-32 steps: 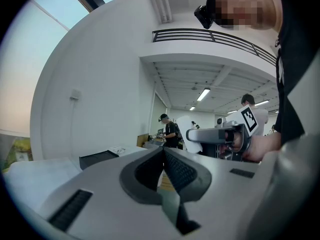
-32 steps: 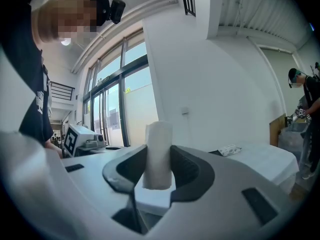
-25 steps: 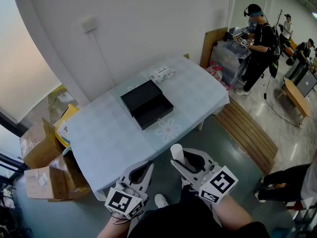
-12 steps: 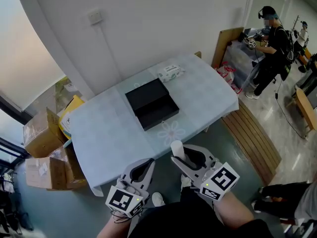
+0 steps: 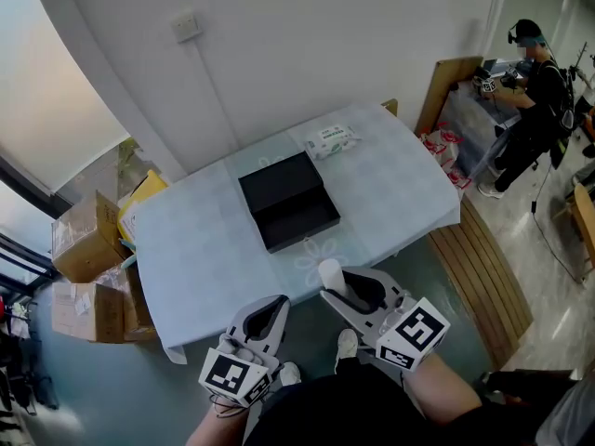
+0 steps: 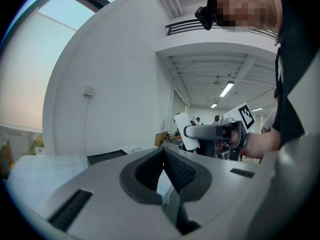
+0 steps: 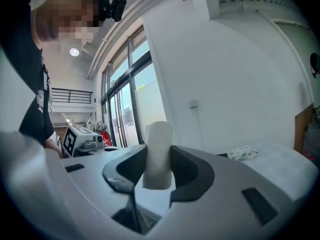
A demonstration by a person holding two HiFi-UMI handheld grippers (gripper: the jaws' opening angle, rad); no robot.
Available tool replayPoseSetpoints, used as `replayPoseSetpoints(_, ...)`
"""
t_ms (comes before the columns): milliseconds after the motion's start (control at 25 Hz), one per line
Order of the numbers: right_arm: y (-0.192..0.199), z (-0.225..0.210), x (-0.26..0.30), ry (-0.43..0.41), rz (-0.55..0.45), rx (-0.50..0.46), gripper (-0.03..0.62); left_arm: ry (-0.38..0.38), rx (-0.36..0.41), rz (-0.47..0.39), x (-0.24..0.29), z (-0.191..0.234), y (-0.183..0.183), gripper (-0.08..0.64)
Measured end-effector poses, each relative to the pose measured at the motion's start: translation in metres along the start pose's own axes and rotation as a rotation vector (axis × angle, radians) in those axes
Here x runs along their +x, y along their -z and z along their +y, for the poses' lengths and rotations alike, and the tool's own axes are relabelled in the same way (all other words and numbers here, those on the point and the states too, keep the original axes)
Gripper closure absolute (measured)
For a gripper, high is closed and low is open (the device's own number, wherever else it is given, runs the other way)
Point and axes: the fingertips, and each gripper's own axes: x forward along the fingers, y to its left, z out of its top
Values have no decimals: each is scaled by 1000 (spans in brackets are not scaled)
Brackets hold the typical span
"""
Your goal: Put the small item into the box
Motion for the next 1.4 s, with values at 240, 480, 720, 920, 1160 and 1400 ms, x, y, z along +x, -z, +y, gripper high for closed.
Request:
replayPoseSetpoints(240, -7, -29, -2, -53, -1, -5, 446, -61, -4, -12, 25, -1, -4, 551)
replayPoseSetpoints(480, -12, -49, -5, -106, 0, -14, 446, -116, 0, -23, 42, -6, -7, 552)
replayPoseSetpoints(720, -18, -65, -3, -147, 2, -20, 446, -157, -8, -20, 55, -9, -8, 552)
replayPoseSetpoints(920, -19, -71, 1, -173, 13, -32, 446, -177, -14, -21, 61, -6, -9, 551)
replayPoseSetpoints(1160, -21, -75, 7, -188, 28, -41, 446, -176, -12, -11, 69, -3, -8, 551)
replayPoseSetpoints(1400, -14, -79, 29, -187, 59, -59, 446, -164, 14, 7, 76, 15, -5, 551)
